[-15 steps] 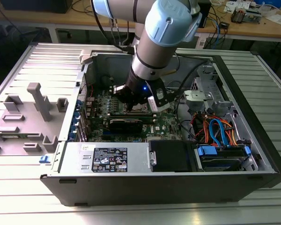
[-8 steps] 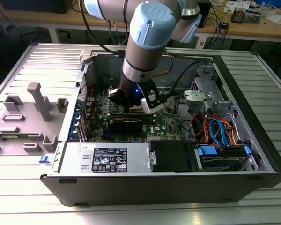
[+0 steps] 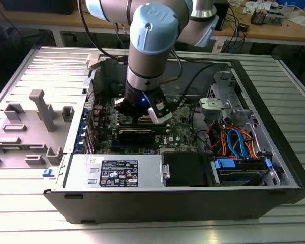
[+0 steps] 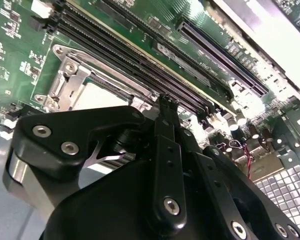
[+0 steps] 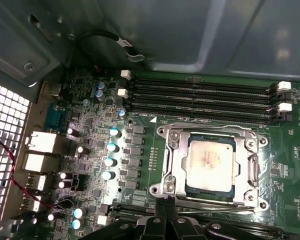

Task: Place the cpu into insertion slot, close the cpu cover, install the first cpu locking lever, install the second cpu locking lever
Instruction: 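Install the second cpu locking lever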

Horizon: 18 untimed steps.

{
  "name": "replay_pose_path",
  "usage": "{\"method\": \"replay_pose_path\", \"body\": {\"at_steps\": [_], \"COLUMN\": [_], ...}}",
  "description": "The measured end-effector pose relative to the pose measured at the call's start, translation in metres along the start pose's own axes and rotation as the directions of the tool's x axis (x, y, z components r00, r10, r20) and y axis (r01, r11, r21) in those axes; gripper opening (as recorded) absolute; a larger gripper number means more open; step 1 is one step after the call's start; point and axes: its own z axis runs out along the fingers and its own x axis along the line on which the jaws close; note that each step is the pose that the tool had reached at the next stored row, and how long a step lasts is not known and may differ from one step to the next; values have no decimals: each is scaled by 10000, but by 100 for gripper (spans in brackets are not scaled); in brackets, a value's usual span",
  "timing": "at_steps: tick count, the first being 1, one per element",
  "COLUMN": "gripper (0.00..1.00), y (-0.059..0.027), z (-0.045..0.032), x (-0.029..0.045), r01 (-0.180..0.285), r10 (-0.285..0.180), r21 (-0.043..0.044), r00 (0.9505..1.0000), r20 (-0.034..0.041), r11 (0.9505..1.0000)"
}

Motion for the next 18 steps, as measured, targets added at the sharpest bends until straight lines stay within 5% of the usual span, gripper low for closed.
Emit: {"method": "replay_pose_path", "body": {"at_steps": [10,18], "gripper": [11,11], "y": [2,2], "z": [61,88], "x": [60,74], "r01": [-146,-156], "r10": [148,159], "r21": [-105,-185], "r00": [9998,9997], "r20": [148,161], "r11": [9998,9997]}}
